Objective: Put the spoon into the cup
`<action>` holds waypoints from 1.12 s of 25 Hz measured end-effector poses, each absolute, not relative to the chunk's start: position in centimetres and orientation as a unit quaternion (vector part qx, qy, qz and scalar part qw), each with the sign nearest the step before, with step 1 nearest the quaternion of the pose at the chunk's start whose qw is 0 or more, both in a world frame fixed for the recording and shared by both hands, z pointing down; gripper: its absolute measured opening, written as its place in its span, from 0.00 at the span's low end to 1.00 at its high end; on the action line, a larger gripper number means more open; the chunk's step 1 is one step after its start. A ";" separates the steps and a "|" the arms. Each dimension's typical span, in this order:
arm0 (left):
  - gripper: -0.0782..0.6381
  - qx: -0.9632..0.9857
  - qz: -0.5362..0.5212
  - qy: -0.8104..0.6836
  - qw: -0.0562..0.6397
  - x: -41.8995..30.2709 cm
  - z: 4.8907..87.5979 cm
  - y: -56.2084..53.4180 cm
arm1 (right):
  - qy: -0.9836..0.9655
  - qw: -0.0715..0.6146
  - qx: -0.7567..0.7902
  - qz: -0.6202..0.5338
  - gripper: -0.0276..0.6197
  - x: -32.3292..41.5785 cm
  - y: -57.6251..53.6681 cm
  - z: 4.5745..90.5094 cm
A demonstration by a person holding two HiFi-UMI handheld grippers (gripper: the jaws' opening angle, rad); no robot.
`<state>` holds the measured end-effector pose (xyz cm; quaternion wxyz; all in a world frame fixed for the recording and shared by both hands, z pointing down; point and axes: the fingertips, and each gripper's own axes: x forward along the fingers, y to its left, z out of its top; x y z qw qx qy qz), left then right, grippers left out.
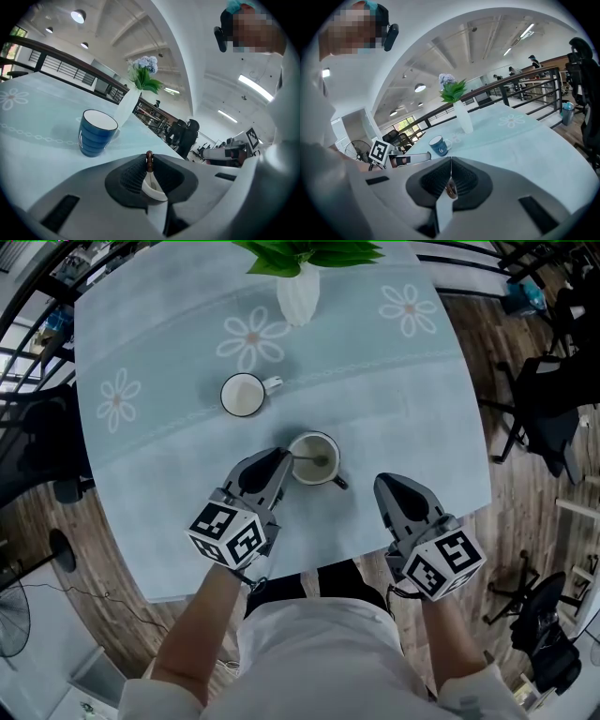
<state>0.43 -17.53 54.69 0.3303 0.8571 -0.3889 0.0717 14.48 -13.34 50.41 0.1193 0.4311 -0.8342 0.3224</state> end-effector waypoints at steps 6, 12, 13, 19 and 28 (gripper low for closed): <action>0.19 0.856 0.088 -0.388 0.330 0.2 55.2 -17.5 | -0.836 0.120 0.428 0.322 0.08 14.0 -13.3 50.4; 0.22 0.855 0.094 -0.383 0.336 0.0 55.7 -17.4 | -0.836 0.120 0.427 0.322 0.08 13.6 -13.3 50.4; 0.24 0.855 0.095 -0.383 0.337 0.0 55.7 -17.4 | -0.836 0.121 0.427 0.322 0.08 13.5 -13.4 50.4; 0.30 0.853 0.100 -0.386 0.337 -0.5 55.9 -17.4 | -0.838 0.122 0.426 0.319 0.08 13.3 -13.4 50.3; 0.32 0.854 0.104 -0.397 0.319 -2.0 54.5 -17.2 | -0.839 0.114 0.430 0.312 0.08 13.0 -13.7 49.2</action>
